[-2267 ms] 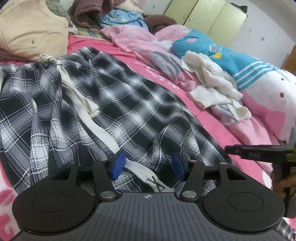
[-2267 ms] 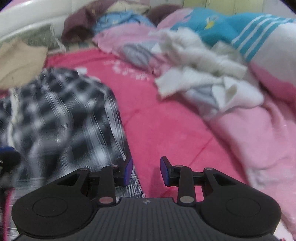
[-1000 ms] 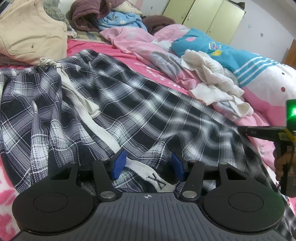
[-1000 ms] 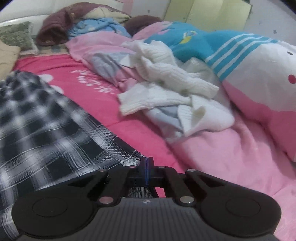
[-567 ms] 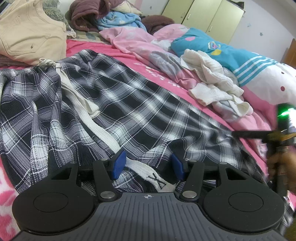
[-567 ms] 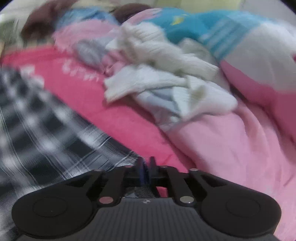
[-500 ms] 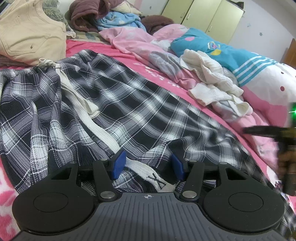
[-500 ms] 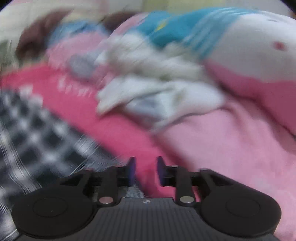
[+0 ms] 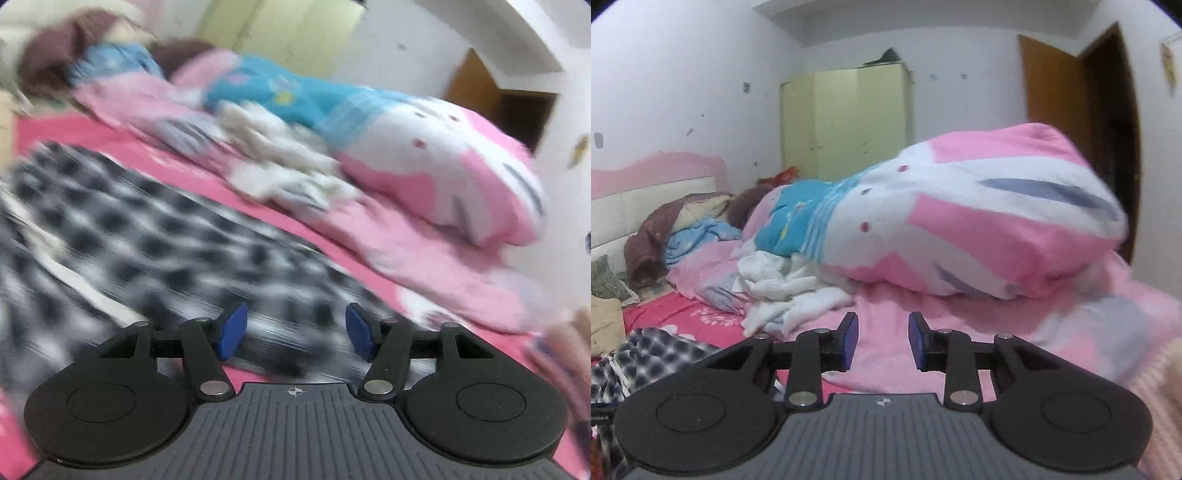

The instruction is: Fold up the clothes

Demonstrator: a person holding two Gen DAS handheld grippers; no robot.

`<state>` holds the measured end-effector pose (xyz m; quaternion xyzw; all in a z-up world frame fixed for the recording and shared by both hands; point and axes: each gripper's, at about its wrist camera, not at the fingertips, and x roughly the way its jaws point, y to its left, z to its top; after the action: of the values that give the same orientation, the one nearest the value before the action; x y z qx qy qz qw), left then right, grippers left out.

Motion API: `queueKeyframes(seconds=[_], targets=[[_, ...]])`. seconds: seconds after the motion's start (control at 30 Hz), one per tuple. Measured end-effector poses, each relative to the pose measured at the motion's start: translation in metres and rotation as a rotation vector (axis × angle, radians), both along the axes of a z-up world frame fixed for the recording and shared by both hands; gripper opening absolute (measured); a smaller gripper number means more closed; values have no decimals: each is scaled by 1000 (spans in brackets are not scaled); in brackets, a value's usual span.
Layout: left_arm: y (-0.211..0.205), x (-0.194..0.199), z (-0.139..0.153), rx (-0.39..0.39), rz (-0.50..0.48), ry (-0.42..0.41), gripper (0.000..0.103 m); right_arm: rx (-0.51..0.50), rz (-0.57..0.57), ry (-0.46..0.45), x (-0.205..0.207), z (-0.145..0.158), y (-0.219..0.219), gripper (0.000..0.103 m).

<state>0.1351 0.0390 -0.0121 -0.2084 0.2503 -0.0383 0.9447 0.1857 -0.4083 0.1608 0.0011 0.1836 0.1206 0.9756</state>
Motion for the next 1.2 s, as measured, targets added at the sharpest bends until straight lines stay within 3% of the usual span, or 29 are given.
queueKeyframes(seconds=[0.1, 0.23, 0.37, 0.53, 0.57, 0.63, 0.7, 0.87, 0.93, 0.97, 1.07, 1.2], targets=[[-30, 22, -11, 38, -61, 52, 60, -16, 22, 127, 10, -38, -7, 32], [-45, 48, -49, 49, -71, 161, 60, -106, 86, 286, 43, -117, 25, 32], [-52, 48, -55, 101, -43, 145, 60, -150, 173, 321, 79, -165, 72, 32], [-51, 47, -59, 94, -34, 138, 60, -219, 261, 393, 102, -205, 105, 28], [-50, 47, -59, 89, -33, 138, 60, -245, 274, 379, 96, -207, 110, 17], [-50, 47, -58, 86, -33, 137, 60, -303, 292, 322, 80, -207, 121, 6], [-51, 48, -58, 91, -32, 136, 60, -361, 310, 263, 63, -207, 131, 6], [-54, 49, -58, 107, -30, 135, 60, -747, 404, 77, 10, -234, 177, 7], [-53, 49, -58, 103, -30, 135, 60, -826, 409, 36, 2, -236, 185, 9], [-52, 49, -58, 101, -30, 135, 60, -824, 413, 32, 1, -233, 186, 14], [-52, 49, -57, 99, -31, 136, 60, -639, 454, 70, 8, -207, 172, 36], [-52, 50, -57, 100, -31, 137, 60, -379, 435, 183, 41, -192, 148, 37]])
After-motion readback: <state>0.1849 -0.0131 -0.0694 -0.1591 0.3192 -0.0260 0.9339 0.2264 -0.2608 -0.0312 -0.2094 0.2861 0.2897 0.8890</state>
